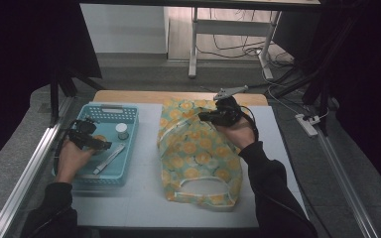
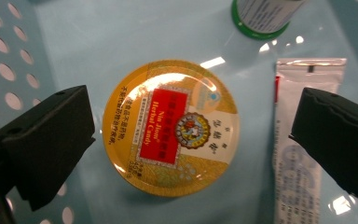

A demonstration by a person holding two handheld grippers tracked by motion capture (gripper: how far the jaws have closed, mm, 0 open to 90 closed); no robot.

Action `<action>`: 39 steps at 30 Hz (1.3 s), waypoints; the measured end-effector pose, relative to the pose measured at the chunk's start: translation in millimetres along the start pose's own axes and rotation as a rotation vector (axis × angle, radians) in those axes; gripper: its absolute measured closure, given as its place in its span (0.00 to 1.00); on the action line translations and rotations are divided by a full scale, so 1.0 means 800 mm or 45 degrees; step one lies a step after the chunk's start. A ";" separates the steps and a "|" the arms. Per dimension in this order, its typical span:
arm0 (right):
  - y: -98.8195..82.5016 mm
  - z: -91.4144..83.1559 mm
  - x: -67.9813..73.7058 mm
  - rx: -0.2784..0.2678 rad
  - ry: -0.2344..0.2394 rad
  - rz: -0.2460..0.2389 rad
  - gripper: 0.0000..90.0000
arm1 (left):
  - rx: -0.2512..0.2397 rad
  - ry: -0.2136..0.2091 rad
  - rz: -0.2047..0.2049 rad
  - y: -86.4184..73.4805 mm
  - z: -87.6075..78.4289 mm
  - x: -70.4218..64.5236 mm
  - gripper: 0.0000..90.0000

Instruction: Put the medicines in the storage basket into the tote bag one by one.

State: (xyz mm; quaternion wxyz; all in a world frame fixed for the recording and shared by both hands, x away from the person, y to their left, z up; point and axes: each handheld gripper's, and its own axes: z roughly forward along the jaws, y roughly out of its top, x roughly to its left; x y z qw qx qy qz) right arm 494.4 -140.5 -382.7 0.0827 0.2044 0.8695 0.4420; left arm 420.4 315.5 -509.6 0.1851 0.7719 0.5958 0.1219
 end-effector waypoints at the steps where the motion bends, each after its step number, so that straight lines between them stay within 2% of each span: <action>1: 0.000 0.000 0.000 0.001 0.000 -0.001 1.00 | 0.013 0.012 0.007 0.001 0.001 0.000 0.00; 5: -0.001 0.000 -0.001 0.000 0.000 0.000 1.00 | 0.039 0.035 -0.007 0.005 0.004 -0.001 0.00; 8: -0.001 -0.001 -0.001 0.002 -0.001 0.004 1.00 | 0.070 0.059 0.000 0.008 0.008 -0.004 0.00; 12: -0.002 -0.001 -0.001 0.001 -0.001 0.003 1.00 | 0.104 -0.017 -0.031 0.009 0.015 -0.003 0.00; 15: -0.002 -0.001 -0.001 0.001 -0.002 0.002 1.00 | 0.119 -0.013 -0.049 0.009 0.017 -0.001 0.03; 17: -0.002 -0.001 -0.001 0.001 -0.001 0.002 1.00 | 0.127 -0.013 -0.042 0.009 0.016 -0.001 0.07; 21: -0.003 0.000 -0.001 0.004 0.001 0.002 1.00 | 0.137 -0.040 -0.067 0.007 0.015 0.002 0.21; 28: -0.004 0.000 -0.002 0.005 -0.001 0.004 1.00 | 0.153 -0.035 -0.091 0.009 0.014 0.002 0.22; 34: -0.004 -0.001 -0.003 -0.001 -0.004 0.011 1.00 | 0.108 -0.040 -0.075 0.010 0.004 0.002 0.22; 39: -0.005 -0.001 -0.005 -0.003 -0.004 0.013 1.00 | 0.049 -0.088 -0.050 0.010 -0.015 0.000 0.23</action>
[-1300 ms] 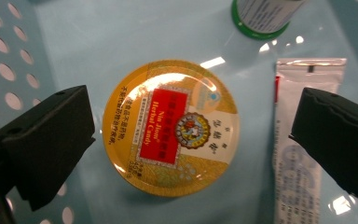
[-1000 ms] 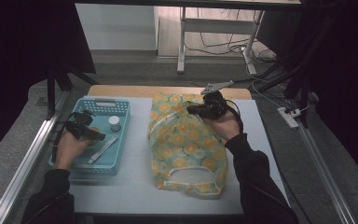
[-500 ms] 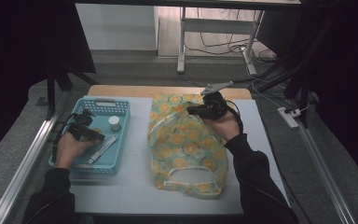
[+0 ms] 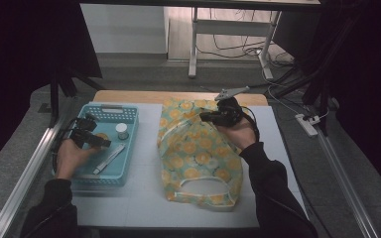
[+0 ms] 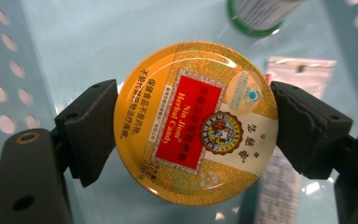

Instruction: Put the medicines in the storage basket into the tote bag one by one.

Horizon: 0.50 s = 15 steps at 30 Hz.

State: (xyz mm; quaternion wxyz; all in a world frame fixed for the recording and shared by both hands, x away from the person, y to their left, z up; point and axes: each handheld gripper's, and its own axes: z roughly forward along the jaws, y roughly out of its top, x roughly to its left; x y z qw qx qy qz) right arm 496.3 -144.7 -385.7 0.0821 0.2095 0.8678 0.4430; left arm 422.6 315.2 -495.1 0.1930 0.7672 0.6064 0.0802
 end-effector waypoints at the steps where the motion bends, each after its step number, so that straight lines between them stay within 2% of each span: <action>1: 0.000 0.000 0.000 0.000 -0.001 0.002 1.00 | -0.016 -0.011 0.000 0.000 -0.002 -0.001 0.23; 9: 0.000 0.001 -0.001 -0.003 -0.005 0.003 1.00 | -0.086 -0.083 0.082 -0.004 -0.026 -0.016 0.22; 15: -0.001 0.001 -0.002 0.001 -0.009 0.006 1.00 | -0.131 -0.121 0.158 -0.007 -0.044 -0.036 0.23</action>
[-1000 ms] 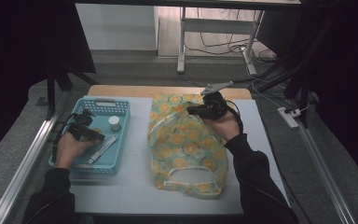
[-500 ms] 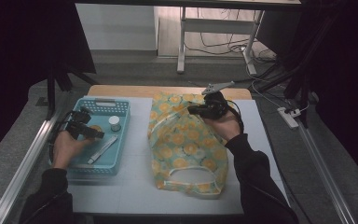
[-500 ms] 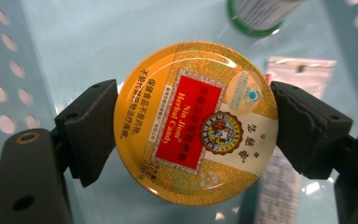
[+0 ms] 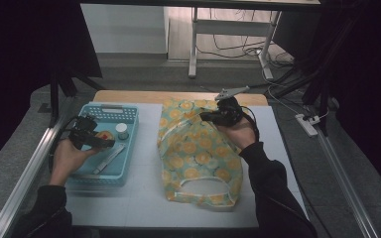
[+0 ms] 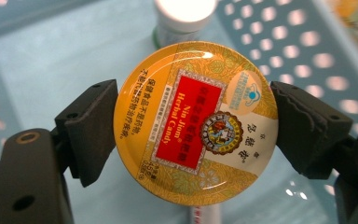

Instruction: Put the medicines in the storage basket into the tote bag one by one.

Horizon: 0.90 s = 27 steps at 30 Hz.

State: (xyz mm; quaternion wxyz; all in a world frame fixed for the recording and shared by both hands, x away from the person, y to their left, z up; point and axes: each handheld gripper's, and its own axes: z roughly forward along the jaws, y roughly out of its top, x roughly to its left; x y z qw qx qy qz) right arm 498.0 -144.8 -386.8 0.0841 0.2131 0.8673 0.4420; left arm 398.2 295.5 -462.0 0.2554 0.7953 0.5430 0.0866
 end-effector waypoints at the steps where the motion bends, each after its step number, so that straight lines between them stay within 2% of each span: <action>1: 0.000 0.000 0.000 0.001 -0.001 0.000 1.00 | -0.013 -0.014 0.009 0.000 -0.003 -0.004 0.23; 11: -0.002 0.001 -0.001 -0.002 -0.004 0.001 1.00 | -0.071 -0.089 0.112 0.005 -0.017 -0.043 0.23; 15: -0.003 0.001 -0.002 -0.003 -0.003 0.001 1.00 | -0.088 -0.143 0.166 0.010 -0.023 -0.064 0.23; 22: -0.005 0.003 -0.003 0.004 -0.001 0.005 1.00 | -0.081 -0.199 0.281 0.019 -0.028 -0.104 0.23; 27: -0.006 0.005 -0.003 0.004 0.000 0.009 1.00 | -0.091 -0.235 0.340 0.027 -0.030 -0.128 0.23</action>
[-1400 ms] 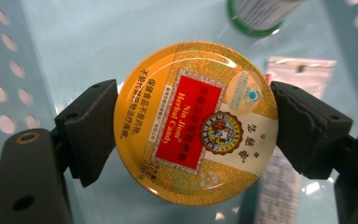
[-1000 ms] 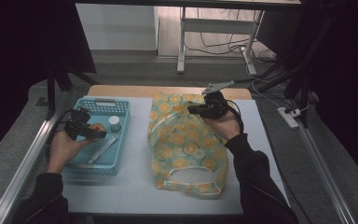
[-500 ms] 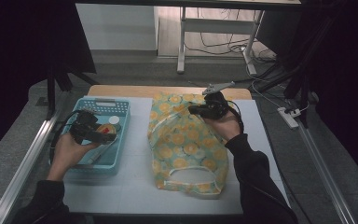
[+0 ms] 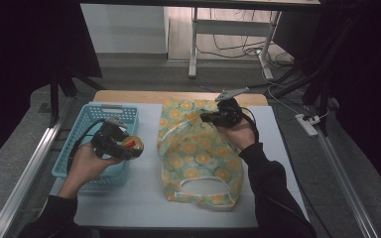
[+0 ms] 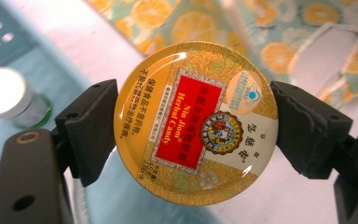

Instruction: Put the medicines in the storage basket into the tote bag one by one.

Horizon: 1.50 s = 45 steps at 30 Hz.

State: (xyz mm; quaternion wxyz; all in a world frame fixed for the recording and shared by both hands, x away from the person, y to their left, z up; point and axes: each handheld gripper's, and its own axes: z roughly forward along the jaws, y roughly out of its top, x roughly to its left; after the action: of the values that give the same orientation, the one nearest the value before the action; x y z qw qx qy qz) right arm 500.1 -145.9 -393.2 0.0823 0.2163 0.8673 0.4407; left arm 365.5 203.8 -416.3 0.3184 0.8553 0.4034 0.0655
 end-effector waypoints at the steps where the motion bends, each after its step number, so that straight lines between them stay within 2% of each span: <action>1: 0.000 0.000 0.000 0.001 0.000 -0.001 1.00 | -0.002 -0.009 0.007 0.003 0.001 -0.004 0.23; 5: -0.001 0.001 0.000 0.002 -0.001 0.002 1.00 | -0.006 -0.050 0.045 0.014 0.006 -0.018 0.23; 13: -0.002 0.002 -0.002 0.003 -0.001 0.002 1.00 | -0.004 -0.095 0.122 0.040 0.022 -0.043 0.23; 26: -0.002 0.006 -0.005 0.005 0.000 0.013 1.00 | 0.000 -0.161 0.227 0.089 0.060 -0.076 0.23; 32: -0.005 0.007 -0.009 0.011 -0.009 0.018 1.00 | 0.010 -0.181 0.246 0.105 0.084 -0.084 0.23; 45: -0.008 0.009 -0.017 0.000 -0.021 0.034 1.00 | 0.032 -0.163 0.280 0.129 0.143 -0.086 0.23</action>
State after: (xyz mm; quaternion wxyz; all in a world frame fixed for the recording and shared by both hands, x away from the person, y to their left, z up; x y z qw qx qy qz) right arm 512.6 -149.8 -403.6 0.0835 0.2314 0.8636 0.4400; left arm 429.1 48.0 -434.9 0.3235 0.9007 0.2870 0.0402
